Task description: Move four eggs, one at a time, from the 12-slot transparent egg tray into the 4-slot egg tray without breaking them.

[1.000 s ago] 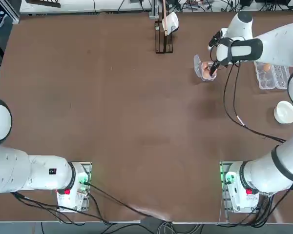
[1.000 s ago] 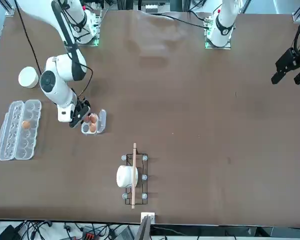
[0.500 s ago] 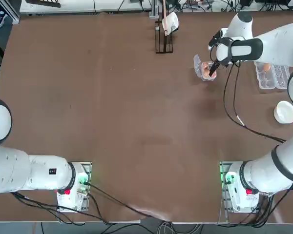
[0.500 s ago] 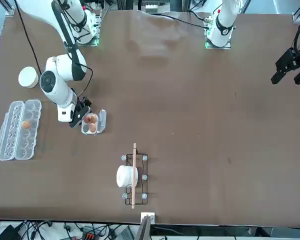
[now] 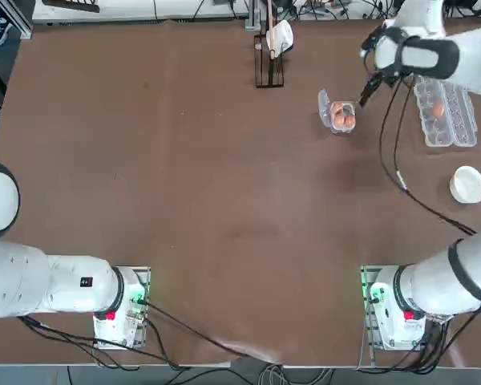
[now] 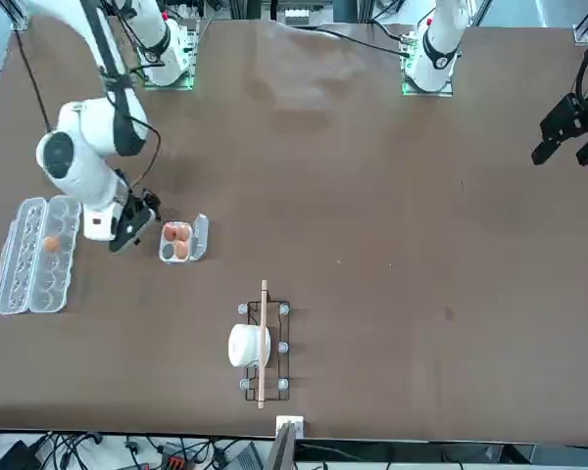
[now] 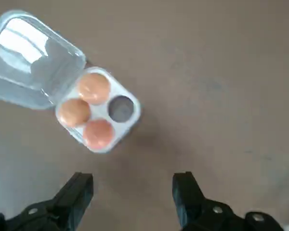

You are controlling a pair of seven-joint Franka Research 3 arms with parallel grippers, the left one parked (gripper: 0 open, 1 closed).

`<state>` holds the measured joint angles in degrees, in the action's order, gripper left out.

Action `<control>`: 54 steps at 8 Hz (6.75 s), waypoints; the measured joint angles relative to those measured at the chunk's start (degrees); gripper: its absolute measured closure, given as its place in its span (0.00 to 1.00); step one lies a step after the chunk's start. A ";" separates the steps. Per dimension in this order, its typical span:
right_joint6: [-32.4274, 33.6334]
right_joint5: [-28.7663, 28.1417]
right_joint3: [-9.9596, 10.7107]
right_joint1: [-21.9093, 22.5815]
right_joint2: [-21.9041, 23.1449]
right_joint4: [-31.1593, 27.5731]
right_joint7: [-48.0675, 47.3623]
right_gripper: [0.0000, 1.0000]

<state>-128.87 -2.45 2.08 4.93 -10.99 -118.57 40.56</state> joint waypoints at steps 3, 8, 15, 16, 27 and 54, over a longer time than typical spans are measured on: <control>3.32 0.20 0.43 -9.92 0.39 4.76 19.90 0.00; 7.18 0.27 0.47 -18.75 0.12 9.23 45.65 0.00; 5.45 1.01 0.43 -25.01 -7.04 12.12 64.03 0.00; 5.31 1.01 0.42 -26.28 -10.14 14.49 67.20 0.00; 1.65 0.41 -0.50 -30.14 -23.74 20.89 74.61 0.07; 16.15 -2.57 -1.76 -13.44 -7.57 18.19 27.63 0.44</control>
<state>-112.71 -5.02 0.32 -8.51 -18.56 -100.38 68.19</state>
